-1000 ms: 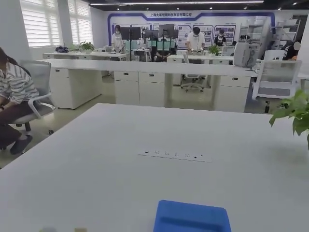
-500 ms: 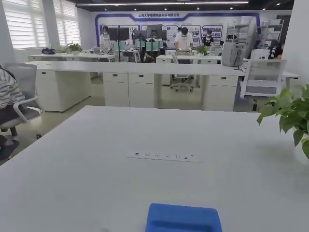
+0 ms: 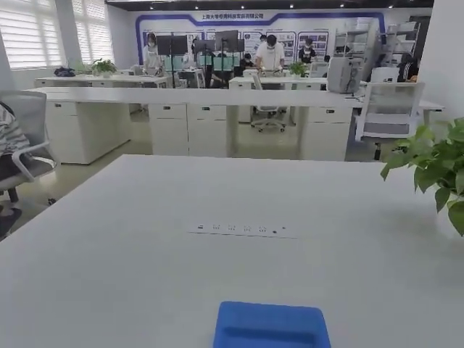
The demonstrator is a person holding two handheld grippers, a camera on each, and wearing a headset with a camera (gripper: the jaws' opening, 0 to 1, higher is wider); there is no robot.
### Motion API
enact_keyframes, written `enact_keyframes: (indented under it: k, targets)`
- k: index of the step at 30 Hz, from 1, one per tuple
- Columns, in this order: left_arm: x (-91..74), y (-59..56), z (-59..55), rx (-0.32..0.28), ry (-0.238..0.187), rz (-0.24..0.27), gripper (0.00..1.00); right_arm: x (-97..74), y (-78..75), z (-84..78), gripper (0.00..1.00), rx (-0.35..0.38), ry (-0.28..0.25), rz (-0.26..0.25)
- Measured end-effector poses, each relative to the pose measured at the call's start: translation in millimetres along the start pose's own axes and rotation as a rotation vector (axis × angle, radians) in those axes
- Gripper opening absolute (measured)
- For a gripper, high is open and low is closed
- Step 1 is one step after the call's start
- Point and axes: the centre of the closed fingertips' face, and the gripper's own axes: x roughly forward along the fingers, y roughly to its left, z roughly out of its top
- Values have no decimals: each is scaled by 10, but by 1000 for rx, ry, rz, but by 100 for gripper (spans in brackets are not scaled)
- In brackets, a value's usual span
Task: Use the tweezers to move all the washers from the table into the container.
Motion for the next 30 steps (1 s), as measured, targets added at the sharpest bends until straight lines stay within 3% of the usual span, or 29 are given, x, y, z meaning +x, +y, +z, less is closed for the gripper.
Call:
enact_keyframes:
  k: [7, 14, 23, 30]
  targets:
    - [-18, -49, 11, 96, -4, -26, 0, 75, 124, 56, 21, -5, -20, 51]
    - [-210, -55, 64, 114, -33, -8, 0, 149, 259, 75, 20, -47, -14, 92]
    - [-570, -145, 260, 159, -82, 14, 0, 232, 359, 79, 20, -81, -2, 125]
    - [-754, -270, 390, 180, -114, 32, 0, 319, 545, 144, 20, -132, -16, 187]
